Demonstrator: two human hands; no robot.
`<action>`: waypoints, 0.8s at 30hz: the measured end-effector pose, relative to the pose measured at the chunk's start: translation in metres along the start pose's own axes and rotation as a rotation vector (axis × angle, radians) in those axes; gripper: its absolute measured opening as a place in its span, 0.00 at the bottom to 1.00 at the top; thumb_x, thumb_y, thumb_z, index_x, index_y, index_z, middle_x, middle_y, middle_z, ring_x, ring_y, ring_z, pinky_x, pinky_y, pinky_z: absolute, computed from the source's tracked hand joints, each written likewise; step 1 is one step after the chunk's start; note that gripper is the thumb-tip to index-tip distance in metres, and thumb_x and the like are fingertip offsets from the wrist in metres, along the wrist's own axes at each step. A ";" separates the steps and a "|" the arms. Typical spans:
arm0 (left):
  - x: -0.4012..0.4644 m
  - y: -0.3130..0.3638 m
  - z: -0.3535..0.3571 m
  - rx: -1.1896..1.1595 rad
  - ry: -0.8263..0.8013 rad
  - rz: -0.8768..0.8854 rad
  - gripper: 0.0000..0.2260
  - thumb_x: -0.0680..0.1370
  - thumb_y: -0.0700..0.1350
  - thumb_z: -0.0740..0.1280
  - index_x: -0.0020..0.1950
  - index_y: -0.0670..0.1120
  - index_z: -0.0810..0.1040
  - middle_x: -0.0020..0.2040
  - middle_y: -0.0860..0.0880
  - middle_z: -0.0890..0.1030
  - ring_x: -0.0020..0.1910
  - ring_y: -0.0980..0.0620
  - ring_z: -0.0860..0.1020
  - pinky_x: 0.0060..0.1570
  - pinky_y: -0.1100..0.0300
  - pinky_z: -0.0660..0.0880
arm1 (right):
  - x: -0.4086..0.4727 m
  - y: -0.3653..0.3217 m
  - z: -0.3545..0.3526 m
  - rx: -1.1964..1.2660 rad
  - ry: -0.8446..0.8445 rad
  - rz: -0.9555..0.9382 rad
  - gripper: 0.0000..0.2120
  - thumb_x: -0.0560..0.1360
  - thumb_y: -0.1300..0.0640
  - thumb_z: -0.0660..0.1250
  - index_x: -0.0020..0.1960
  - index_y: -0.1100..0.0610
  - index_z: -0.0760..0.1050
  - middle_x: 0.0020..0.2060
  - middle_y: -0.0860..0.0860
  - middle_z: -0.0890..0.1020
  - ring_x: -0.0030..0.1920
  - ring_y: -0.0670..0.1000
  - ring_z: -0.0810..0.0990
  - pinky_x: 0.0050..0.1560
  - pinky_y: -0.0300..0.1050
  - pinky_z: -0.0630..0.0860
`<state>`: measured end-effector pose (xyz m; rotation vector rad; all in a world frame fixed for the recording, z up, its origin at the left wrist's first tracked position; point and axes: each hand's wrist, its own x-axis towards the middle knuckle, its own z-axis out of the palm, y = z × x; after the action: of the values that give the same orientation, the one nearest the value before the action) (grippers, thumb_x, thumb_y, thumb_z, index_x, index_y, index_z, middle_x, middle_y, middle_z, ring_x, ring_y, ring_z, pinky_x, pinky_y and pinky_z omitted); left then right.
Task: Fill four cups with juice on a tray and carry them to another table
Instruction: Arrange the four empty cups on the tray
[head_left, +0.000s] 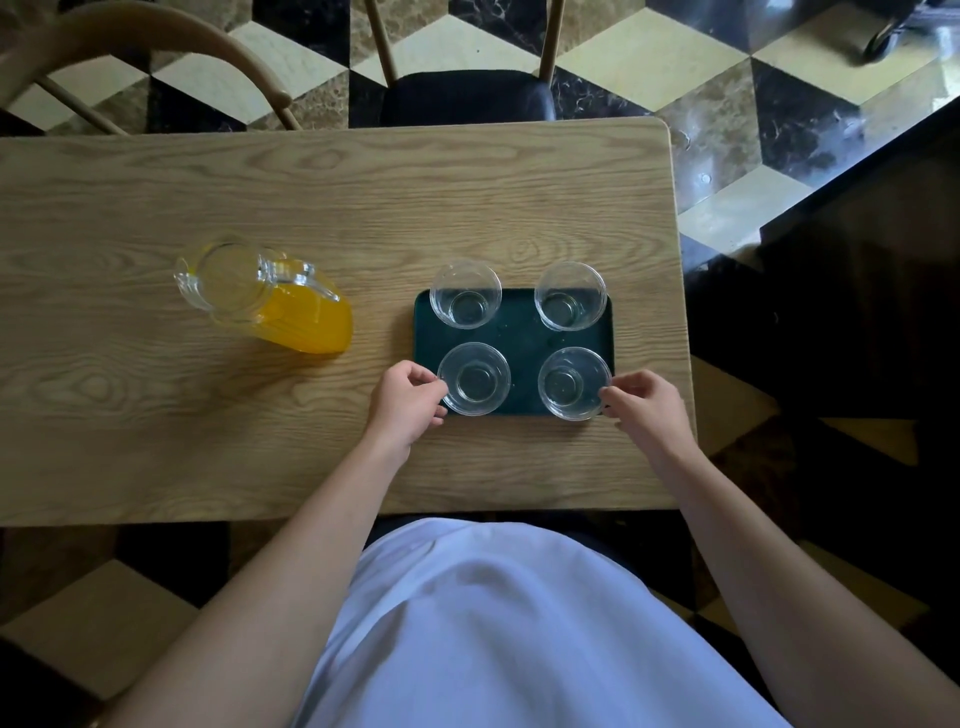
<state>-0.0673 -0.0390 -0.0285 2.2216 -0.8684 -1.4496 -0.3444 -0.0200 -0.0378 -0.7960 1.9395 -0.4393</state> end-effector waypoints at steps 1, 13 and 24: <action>0.001 0.001 -0.001 0.003 0.014 0.004 0.05 0.75 0.40 0.68 0.50 0.41 0.78 0.45 0.44 0.82 0.38 0.50 0.82 0.42 0.53 0.83 | 0.000 -0.001 0.000 0.004 -0.002 0.000 0.09 0.74 0.57 0.71 0.53 0.55 0.80 0.46 0.52 0.85 0.48 0.52 0.85 0.47 0.47 0.81; 0.003 0.000 -0.006 0.044 0.050 0.026 0.04 0.75 0.38 0.69 0.48 0.41 0.78 0.43 0.43 0.83 0.38 0.50 0.82 0.42 0.51 0.84 | 0.001 -0.005 -0.001 0.012 0.009 -0.001 0.06 0.74 0.58 0.69 0.51 0.55 0.81 0.43 0.52 0.86 0.46 0.51 0.85 0.44 0.45 0.80; -0.012 0.006 -0.029 -0.039 0.244 0.112 0.03 0.77 0.45 0.65 0.50 0.47 0.76 0.44 0.48 0.81 0.39 0.50 0.82 0.40 0.54 0.82 | -0.031 -0.050 0.005 -0.144 0.231 -0.335 0.08 0.77 0.55 0.68 0.55 0.55 0.76 0.50 0.49 0.78 0.47 0.46 0.79 0.43 0.36 0.75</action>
<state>-0.0466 -0.0368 -0.0041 2.2239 -0.8590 -1.1070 -0.3127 -0.0342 0.0094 -1.2183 2.0718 -0.6198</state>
